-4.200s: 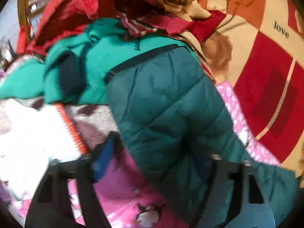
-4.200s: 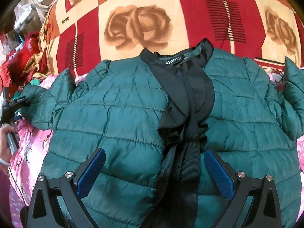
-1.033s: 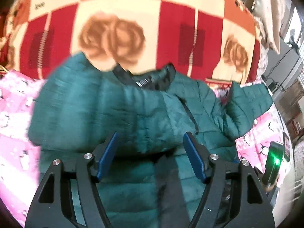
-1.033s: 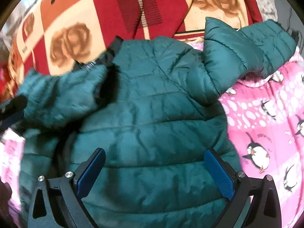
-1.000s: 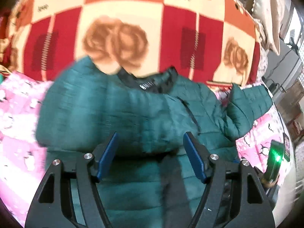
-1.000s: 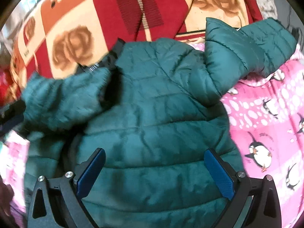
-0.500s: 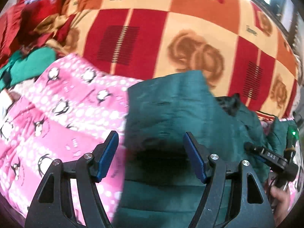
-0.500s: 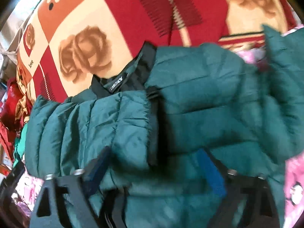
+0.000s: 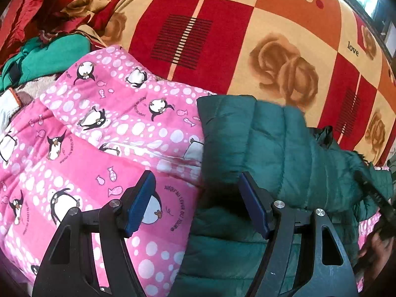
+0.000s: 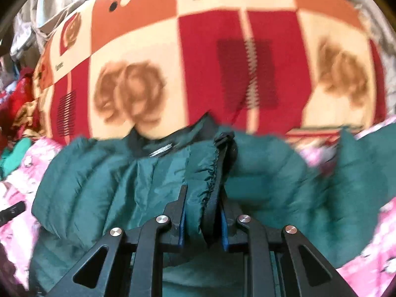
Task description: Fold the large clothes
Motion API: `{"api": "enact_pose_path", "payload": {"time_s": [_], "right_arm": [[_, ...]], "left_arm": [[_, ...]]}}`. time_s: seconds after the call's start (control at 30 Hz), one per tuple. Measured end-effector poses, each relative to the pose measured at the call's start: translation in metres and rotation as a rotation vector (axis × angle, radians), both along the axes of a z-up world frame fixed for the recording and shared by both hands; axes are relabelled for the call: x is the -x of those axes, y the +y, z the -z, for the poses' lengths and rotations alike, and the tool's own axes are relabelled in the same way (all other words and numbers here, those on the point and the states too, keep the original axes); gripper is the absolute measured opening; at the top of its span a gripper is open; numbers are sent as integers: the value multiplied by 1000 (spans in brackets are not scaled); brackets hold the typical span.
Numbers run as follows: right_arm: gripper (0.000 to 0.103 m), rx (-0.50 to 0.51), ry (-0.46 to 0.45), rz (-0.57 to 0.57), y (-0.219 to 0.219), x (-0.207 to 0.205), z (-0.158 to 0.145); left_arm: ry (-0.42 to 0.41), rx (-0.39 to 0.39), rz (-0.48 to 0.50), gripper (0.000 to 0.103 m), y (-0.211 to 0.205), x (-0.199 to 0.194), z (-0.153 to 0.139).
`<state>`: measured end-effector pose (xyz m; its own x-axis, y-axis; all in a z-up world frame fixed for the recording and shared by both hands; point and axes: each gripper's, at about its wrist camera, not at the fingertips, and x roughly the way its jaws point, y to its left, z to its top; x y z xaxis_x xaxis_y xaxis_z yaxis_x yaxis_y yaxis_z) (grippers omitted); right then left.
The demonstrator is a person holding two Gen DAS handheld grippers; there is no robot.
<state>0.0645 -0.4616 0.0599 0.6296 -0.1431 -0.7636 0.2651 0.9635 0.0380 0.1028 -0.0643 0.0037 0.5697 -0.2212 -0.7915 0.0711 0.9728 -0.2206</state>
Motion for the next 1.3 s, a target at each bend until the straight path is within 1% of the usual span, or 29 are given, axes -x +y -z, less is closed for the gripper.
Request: {"api": "enact_pose_path", "payload": {"time_s": [0.07,0.13,0.17,0.27,0.33,0.43,0.47,0.5,0.53,0.6,0.67,0.7,0.73,0.8,0.83,0.9,0.97,1.0,1.03,1.1,1.17,1.2,1.23,1.3], "right_arm": [[20,45,9,45,-17,1,1],[19,70,32,74,-28,0,8],[19,77,52,81,-34,-1,15],[19,82,135,92,-40,-15,48],[19,89,164,91,-42,-17,61],[19,73,165,95,-47,-15,58],[23,57,175,105,-51,-14,54],[40,55,185,122,-54,-14,50],[53,49,170,140,-56,-10,41],[55,19,107,134,-54,-1,23],[56,-12,59,89,-42,0,5],[59,-35,37,51,-35,-1,-3],[71,-61,22,2,-24,-6,-9],[88,-77,17,-73,-1,-16,-12],[88,-79,14,-114,13,-22,-11],[88,-87,40,-180,37,-37,0],[88,-86,80,-216,54,-51,17],[88,-78,97,-221,58,-56,27],[88,-64,120,-225,63,-62,38],[88,-50,142,-221,64,-66,52],[89,-64,146,-191,53,-69,67],[92,-84,149,-176,47,-69,74],[98,-109,149,-160,41,-69,78],[101,-137,150,-146,35,-69,83]], "left_arm": [[1,-8,5,71,-2,-1,2],[6,-15,8,71,-6,-2,5],[11,-20,12,71,-8,-3,7],[27,-36,23,71,-17,-4,13],[27,-43,24,71,-22,-4,15],[20,-30,27,71,-26,-6,12],[12,-22,27,71,-27,-7,10],[4,-18,24,71,-29,-9,8],[-3,-15,21,71,-31,-11,6],[-12,-7,23,71,-35,-15,3],[-29,-19,27,71,-45,-22,0],[-35,-25,27,71,-49,-25,-1],[-41,-24,29,71,-55,-29,-2],[-44,-2,33,71,-65,-38,0],[-41,-4,32,71,-71,-43,3],[-21,-15,30,71,-80,-51,9],[14,-23,31,71,-89,-59,18],[62,-62,18,71,-92,-61,22],[65,-62,18,71,-95,-62,25],[57,-75,17,76,-99,-64,28],[54,-74,22,78,-101,-65,34],[53,-74,23,79,-102,-65,37],[53,-73,25,79,-103,-65,39],[52,-73,24,80,-105,-65,43]]}}
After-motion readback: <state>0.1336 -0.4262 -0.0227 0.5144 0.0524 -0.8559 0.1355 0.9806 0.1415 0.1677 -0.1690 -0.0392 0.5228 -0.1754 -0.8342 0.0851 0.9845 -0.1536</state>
